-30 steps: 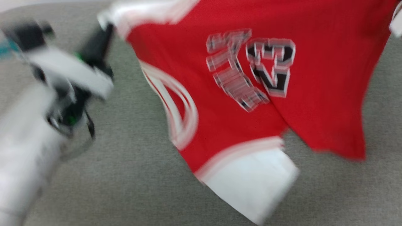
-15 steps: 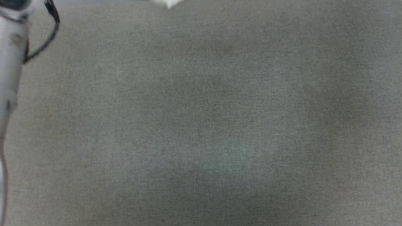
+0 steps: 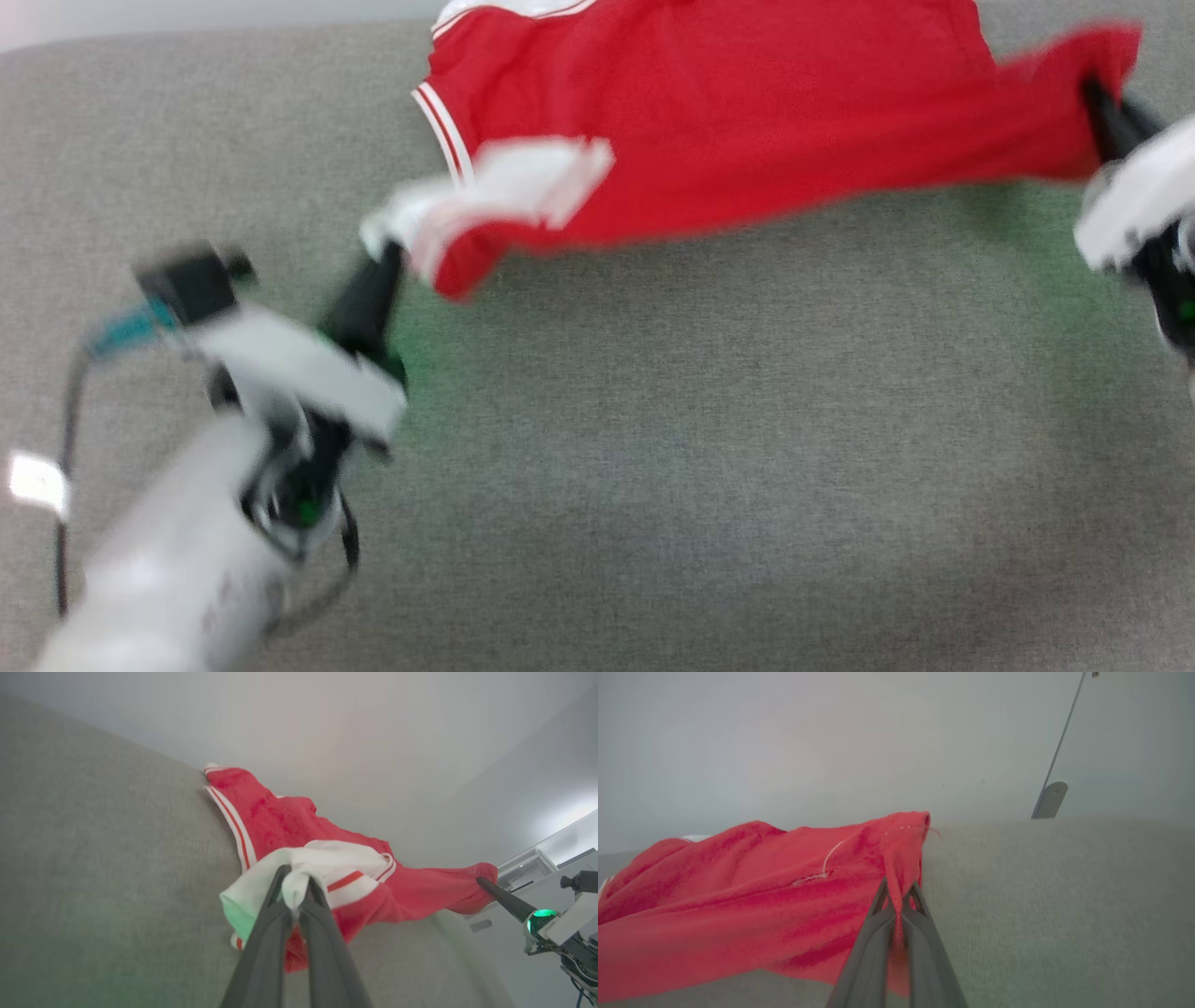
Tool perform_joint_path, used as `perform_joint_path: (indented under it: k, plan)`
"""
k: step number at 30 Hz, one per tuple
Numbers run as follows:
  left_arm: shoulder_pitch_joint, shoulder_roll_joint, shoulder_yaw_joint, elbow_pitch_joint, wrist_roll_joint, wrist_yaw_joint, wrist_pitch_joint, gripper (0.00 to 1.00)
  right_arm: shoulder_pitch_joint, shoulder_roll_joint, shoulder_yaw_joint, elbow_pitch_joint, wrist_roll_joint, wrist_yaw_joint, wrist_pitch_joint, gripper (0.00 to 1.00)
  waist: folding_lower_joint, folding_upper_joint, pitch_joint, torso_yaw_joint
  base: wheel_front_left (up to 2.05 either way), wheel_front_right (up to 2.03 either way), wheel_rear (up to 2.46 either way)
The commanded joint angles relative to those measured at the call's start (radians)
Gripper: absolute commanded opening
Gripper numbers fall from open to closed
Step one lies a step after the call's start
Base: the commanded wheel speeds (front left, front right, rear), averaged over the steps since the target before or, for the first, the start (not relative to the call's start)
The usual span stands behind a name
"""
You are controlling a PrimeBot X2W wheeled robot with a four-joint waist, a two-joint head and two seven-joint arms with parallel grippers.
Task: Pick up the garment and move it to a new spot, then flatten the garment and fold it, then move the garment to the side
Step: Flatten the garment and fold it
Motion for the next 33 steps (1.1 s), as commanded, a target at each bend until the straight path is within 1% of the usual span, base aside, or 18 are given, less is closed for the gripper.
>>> perform_joint_path:
  k: [1, 4, 8, 12, 14, 17, 18, 19, 22, 26, 28, 29, 33]
  plan:
    - [0.060, 0.017, -0.017, -0.037, -0.010, 0.002, -0.004, 0.00, 0.061, -0.030, 0.013, -0.042, 0.035, -0.001, 0.019, 0.00, 0.0000, -0.0001, 0.001, 0.006, 0.00, 0.00, 0.00]
    - [0.172, 0.033, -0.026, -0.105, -0.015, 0.002, -0.004, 0.00, 0.183, -0.081, 0.035, -0.137, 0.082, -0.001, 0.057, 0.00, 0.0000, -0.0001, -0.004, 0.013, 0.00, 0.00, 0.00]
    - [0.299, 0.048, 0.001, -0.188, 0.017, 0.002, -0.004, 0.00, 0.338, -0.130, 0.027, -0.261, 0.122, -0.001, 0.089, 0.00, 0.0000, -0.0001, -0.014, 0.021, 0.00, 0.00, 0.00]
    - [0.424, 0.053, 0.056, -0.289, 0.054, 0.002, -0.004, 0.00, 0.493, -0.167, -0.017, -0.382, 0.127, -0.001, 0.121, 0.00, 0.0000, -0.0001, -0.020, 0.027, 0.00, 0.00, 0.00]
    - [0.476, 0.057, 0.083, -0.323, 0.084, 0.002, -0.004, 0.00, 0.571, -0.176, -0.053, -0.442, 0.125, -0.001, 0.142, 0.00, 0.0000, -0.0001, -0.020, 0.031, 0.00, 0.00, 0.00]
    - [0.540, 0.066, 0.099, -0.371, 0.128, 0.002, -0.004, 0.00, 0.689, -0.182, -0.121, -0.544, 0.103, -0.001, 0.181, 0.00, 0.0000, -0.0001, -0.020, 0.034, 0.00, 0.00, 0.00]
    - [0.562, 0.074, 0.095, -0.388, 0.139, 0.002, -0.004, 0.00, 0.725, -0.179, -0.143, -0.581, 0.093, -0.001, 0.198, 0.00, 0.0000, -0.0001, -0.021, 0.032, 0.00, 0.00, 0.00]
    - [0.602, 0.077, 0.112, -0.425, 0.146, 0.002, -0.004, 0.00, 0.792, -0.168, -0.194, -0.663, 0.074, -0.001, 0.234, 0.00, 0.0000, -0.0001, -0.021, 0.029, 0.00, 0.00, 0.00]
    - [0.660, 0.097, 0.118, -0.488, 0.162, 0.002, -0.004, 0.00, 0.893, -0.145, -0.280, -0.786, 0.040, -0.001, 0.297, 0.00, 0.0000, -0.0001, -0.021, 0.029, 0.00, 0.00, 0.00]
    - [0.722, 0.130, 0.124, -0.558, 0.172, 0.002, -0.003, 0.00, 1.017, -0.092, -0.393, -0.948, -0.014, -0.001, 0.385, 0.00, 0.0000, -0.0001, -0.017, 0.032, 0.00, 0.00, 0.00]
    - [0.744, 0.143, 0.126, -0.581, 0.178, 0.002, -0.002, 0.00, 1.064, -0.056, -0.431, -1.024, -0.042, -0.001, 0.428, 0.00, 0.0000, -0.0001, -0.016, 0.034, 0.00, 0.00, 0.00]
    - [0.744, 0.143, 0.126, -0.581, 0.178, 0.002, -0.002, 0.00, 1.064, -0.056, -0.431, -1.024, -0.042, -0.001, 0.428, 0.00, 0.0000, -0.0001, -0.016, 0.034, 0.00, 0.00, 0.00]
    - [0.752, 0.155, 0.139, -0.602, 0.185, 0.002, -0.003, 0.00, 1.109, 0.008, -0.477, -1.130, -0.076, -0.001, 0.498, 0.00, 0.0000, -0.0001, -0.022, 0.035, 0.00, 0.00, 0.00]
